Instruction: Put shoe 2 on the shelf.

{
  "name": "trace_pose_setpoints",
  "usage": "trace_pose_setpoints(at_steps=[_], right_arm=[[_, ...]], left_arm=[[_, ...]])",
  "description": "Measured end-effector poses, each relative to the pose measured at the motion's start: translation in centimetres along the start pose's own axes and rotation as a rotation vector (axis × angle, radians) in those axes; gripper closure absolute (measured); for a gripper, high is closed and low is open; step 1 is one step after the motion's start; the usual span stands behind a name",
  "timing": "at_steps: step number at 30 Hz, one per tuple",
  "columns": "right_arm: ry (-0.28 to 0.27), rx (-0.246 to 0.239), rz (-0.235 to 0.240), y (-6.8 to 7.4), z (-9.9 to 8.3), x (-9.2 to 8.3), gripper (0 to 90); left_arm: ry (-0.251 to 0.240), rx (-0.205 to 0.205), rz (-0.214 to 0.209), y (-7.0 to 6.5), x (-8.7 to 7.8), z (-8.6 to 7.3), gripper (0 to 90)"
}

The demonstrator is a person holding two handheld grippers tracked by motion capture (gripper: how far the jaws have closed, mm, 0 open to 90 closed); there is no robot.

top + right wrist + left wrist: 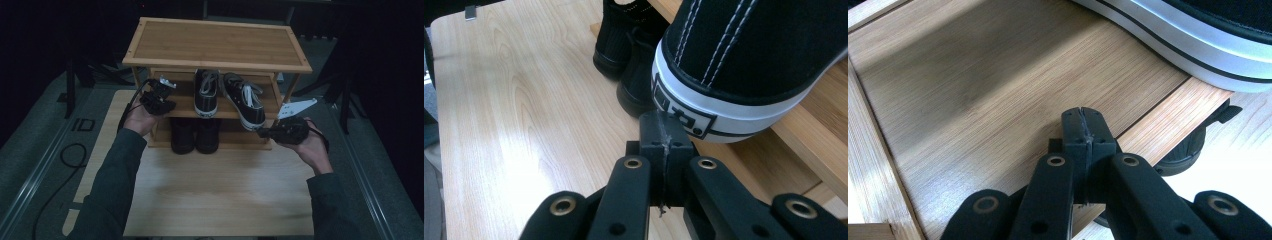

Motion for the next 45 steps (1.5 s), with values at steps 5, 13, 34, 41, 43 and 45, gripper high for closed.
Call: trace_pose_setpoints(at_steps=[5,13,34,41,43,45], right_arm=[[-0.014,-0.017,0.021,0.5,0.9,1.1,90.0],[-0.023,-0.018,0.022,0.8,1.8,2.0,90.0],[-0.052,0.01,-0.02,-0.1,3.4,4.0,90.0],[-0.054,-0.003,-0.029,0.3,4.1,4.4,90.0],[-0.044,-0.005,-0.029,0.4,4.1,4.7,90.0],[-0.036,-0.008,-0.03,0.6,4.0,5.1,90.0]], left_arm=[[0.0,0.001,0.003,-0.1,0.0,0.0,90.0],[-0.001,0.0,0.002,0.0,0.0,0.0,90.0],[-0.003,0.003,-0.003,0.0,0.0,0.0,90.0],[-0.002,0.003,-0.004,0.0,0.0,0.0,90.0],[-0.002,0.004,-0.003,0.0,0.0,0.0,90.0],[-0.002,0.003,-0.002,0.0,0.0,0.0,90.0]])
Point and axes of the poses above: each handheld gripper's, and its own axes: x roughly forward along the jaws, z roughly out of its top, y roughly to its left, the point moved 2 cm from there along x, roughly forward along the jaws, and after that the axes turned 3 degrees about -x, right-handed, at the moved point
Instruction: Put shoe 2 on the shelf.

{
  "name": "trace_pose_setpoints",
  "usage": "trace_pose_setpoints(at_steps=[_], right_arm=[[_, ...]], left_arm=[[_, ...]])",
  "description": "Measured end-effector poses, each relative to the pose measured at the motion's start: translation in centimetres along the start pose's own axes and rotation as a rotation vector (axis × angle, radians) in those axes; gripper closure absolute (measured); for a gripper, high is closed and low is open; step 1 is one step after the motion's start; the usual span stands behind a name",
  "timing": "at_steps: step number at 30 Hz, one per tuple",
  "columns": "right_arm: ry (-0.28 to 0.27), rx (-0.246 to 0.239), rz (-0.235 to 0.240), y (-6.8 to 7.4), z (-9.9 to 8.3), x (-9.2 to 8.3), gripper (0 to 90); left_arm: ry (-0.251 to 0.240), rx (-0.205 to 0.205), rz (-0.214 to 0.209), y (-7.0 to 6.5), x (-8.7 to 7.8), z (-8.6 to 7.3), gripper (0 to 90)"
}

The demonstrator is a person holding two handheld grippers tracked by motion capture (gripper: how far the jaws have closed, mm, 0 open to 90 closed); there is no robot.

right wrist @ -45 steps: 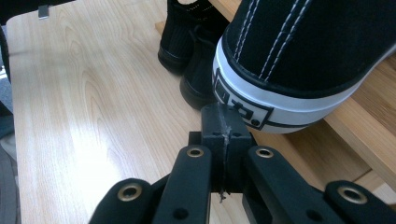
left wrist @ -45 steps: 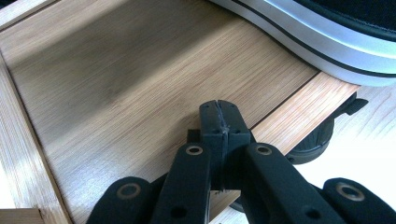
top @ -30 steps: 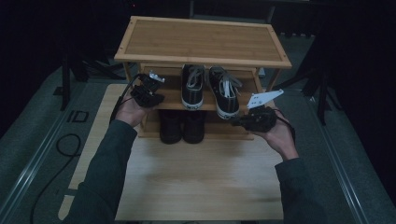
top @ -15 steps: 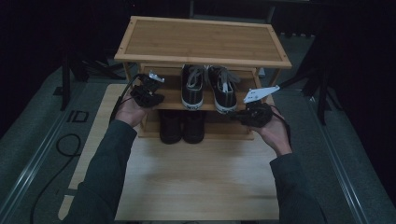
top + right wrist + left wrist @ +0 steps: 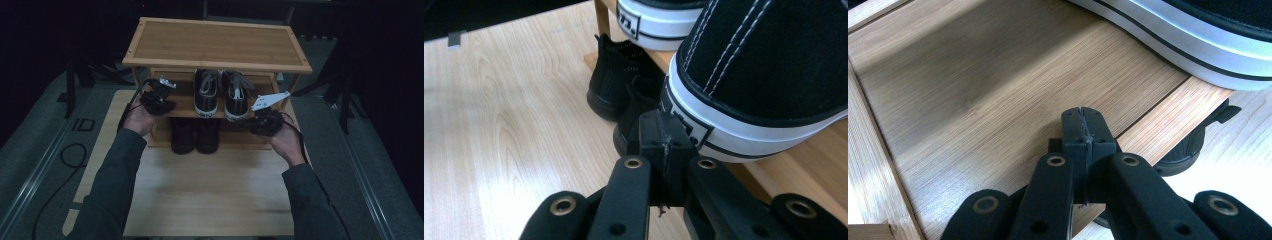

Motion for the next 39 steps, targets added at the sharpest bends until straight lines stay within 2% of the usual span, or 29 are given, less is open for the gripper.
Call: trace_pose_setpoints(at_steps=[3,19,35,39], right_arm=[[-0.014,0.003,0.005,0.1,0.2,0.4,90.0],[0.014,-0.007,-0.01,0.4,1.7,1.7,90.0],[0.024,0.003,-0.015,0.2,1.7,2.6,90.0],[0.023,0.009,0.004,0.1,1.5,2.4,90.0]], left_arm=[[-0.002,-0.002,0.001,-0.1,0.0,0.0,90.0],[-0.004,-0.001,-0.002,0.0,0.0,0.0,90.0],[-0.011,-0.009,-0.002,0.1,0.0,-0.1,90.0],[-0.016,-0.01,-0.008,0.1,0.0,-0.1,90.0]])
Point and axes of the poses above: each handheld gripper's, and its own axes: x roughly forward along the jaws, z roughly out of its top, y roughly to its left, the point moved 2 cm from there along x, roughly forward along the jaws, and after that the axes turned 3 degrees about -x, right-handed, at the moved point
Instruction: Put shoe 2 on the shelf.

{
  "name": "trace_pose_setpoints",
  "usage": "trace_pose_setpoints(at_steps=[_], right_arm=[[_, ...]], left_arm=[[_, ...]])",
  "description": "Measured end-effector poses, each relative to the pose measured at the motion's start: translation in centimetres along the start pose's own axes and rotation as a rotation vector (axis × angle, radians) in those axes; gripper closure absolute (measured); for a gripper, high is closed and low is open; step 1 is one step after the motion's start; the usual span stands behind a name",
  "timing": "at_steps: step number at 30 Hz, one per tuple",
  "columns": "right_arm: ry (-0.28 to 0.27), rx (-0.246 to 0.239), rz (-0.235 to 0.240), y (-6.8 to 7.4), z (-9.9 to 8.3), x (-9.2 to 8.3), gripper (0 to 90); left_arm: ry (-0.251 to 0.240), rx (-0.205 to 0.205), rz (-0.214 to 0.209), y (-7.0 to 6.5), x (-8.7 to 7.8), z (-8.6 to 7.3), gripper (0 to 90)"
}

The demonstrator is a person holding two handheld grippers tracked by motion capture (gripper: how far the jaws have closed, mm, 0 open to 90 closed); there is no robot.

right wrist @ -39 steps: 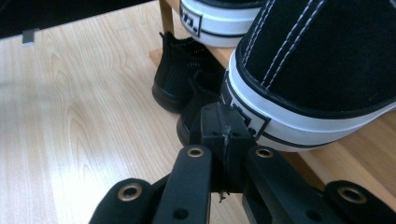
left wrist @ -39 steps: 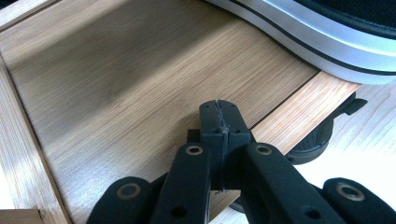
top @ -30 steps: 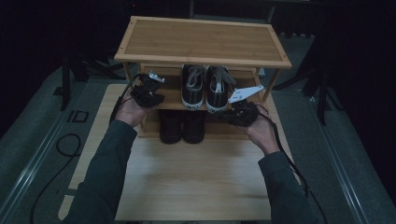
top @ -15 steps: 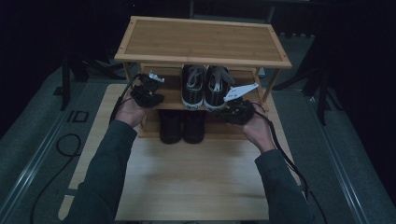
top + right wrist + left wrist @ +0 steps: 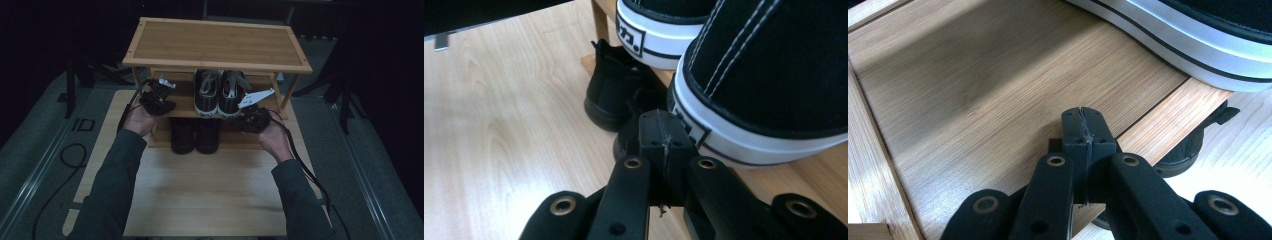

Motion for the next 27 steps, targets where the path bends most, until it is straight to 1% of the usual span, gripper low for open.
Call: trace_pose_setpoints(at_steps=[2,4,8,11,19,27], right_arm=[[-0.005,0.007,0.007,0.0,-0.2,-0.3,90.0],[0.0,0.001,0.009,0.0,-0.3,-0.5,90.0],[0.001,0.0,0.014,0.0,-0.8,-0.8,90.0],[0.013,-0.004,0.014,0.0,-1.2,-0.9,89.8],[0.019,-0.002,0.008,-0.1,-1.7,-1.8,88.9],[0.031,0.022,0.002,-0.6,-3.2,-2.2,88.7]], left_arm=[[-0.003,-0.004,-0.008,0.1,0.0,-0.1,90.0],[-0.007,-0.012,-0.013,0.1,0.0,-0.1,90.0],[-0.006,-0.007,-0.005,0.0,0.0,-0.1,90.0],[-0.003,-0.004,0.003,0.0,-0.1,-0.1,90.0],[-0.003,-0.003,0.003,0.0,-0.1,-0.1,90.0],[-0.003,-0.002,0.003,0.0,0.0,-0.1,90.0]])
Point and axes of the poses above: each handheld gripper's, and its own axes: x roughly forward along the jaws, z roughly out of its top, y roughly to its left, the point moved 2 cm from there along x, roughly forward along the jaws, and after that the axes turned 3 degrees about -x, right-handed, at the moved point
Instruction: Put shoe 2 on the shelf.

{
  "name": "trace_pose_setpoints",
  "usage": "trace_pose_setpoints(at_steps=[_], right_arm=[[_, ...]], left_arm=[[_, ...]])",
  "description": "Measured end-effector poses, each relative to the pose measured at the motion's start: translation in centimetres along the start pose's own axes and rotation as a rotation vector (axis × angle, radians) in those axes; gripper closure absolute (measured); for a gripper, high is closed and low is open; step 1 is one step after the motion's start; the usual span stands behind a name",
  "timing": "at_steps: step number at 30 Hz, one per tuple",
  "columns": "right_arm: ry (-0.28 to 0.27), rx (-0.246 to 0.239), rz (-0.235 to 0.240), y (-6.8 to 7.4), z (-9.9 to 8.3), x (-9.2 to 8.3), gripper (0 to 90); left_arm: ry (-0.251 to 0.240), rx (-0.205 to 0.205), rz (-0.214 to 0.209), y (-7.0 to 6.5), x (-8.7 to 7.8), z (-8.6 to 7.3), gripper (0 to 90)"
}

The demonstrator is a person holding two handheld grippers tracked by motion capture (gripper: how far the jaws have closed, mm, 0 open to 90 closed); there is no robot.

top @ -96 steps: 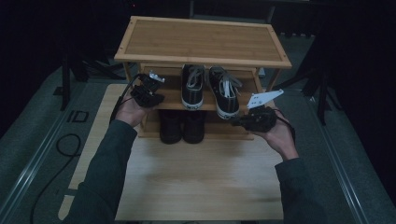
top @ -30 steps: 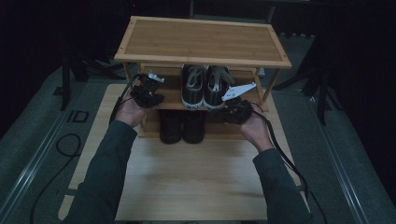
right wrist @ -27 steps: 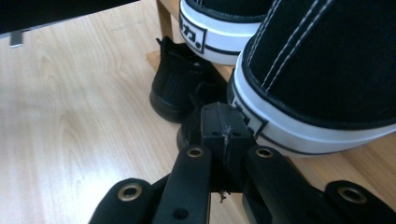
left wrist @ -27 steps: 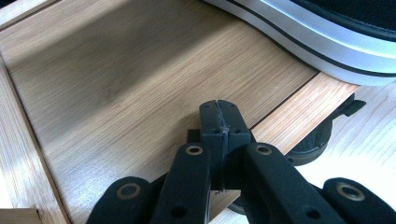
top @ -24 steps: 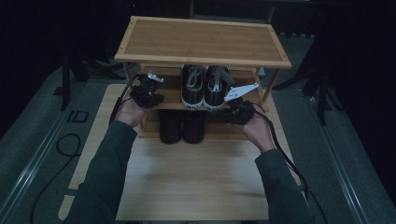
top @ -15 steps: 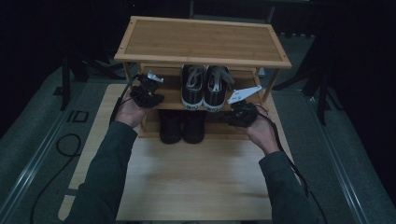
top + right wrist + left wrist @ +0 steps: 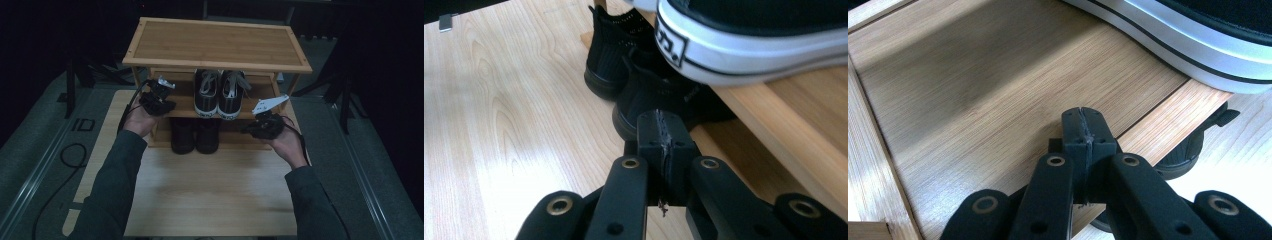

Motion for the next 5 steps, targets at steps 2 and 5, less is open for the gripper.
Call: trace_pose_setpoints(at_steps=[2,5], right_arm=[[0.001,0.007,-0.001,-0.12,-0.36,-0.06,88.7],[0.006,0.014,-0.001,-0.26,-0.77,-0.14,88.8]], left_arm=[[0.0,0.0,0.0,0.0,0.0,-0.01,90.0],[-0.001,0.0,0.0,0.0,0.0,-0.01,90.0]])
Point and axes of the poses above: each handheld gripper's, and its own axes: x roughly forward along the jaws, z roughly out of its top, y roughly to its left, the point moved 2 cm from there along x, roughly forward along the jaws, and after that the axes turned 3 degrees about -x, right-handed, at the moved point
